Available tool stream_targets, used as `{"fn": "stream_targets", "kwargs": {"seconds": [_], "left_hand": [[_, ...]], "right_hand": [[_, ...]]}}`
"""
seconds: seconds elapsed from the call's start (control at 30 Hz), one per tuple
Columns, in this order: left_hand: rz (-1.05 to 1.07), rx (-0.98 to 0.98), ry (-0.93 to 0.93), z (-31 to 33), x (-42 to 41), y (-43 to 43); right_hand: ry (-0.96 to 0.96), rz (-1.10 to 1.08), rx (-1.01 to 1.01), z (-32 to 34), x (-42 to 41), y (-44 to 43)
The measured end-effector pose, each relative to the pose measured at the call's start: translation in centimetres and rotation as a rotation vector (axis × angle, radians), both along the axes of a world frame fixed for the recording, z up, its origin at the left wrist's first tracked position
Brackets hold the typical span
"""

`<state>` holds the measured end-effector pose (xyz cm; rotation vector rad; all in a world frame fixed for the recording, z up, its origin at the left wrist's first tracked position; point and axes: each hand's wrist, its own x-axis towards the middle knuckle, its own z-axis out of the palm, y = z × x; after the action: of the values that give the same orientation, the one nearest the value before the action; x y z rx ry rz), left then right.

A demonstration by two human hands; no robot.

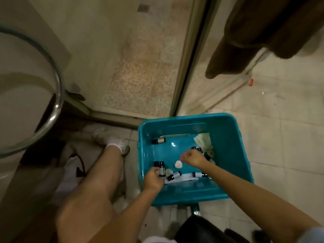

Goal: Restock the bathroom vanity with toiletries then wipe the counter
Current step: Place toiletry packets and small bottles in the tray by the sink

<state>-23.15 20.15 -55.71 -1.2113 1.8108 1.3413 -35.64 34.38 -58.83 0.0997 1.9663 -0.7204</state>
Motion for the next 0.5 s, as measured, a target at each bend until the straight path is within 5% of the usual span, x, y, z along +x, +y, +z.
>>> {"fn": "stream_targets", "kwargs": {"seconds": [0.33, 0.5], "left_hand": [[-0.007, 0.048, -0.022, -5.8, 2.2, 0.7], [-0.03, 0.087, 0.012, -7.5, 1.6, -0.1]], "right_hand": [[-0.206, -0.162, 0.08, -12.8, 4.4, -6.4], [-0.074, 0.071, 0.105, -15.9, 4.7, -8.5]]}}
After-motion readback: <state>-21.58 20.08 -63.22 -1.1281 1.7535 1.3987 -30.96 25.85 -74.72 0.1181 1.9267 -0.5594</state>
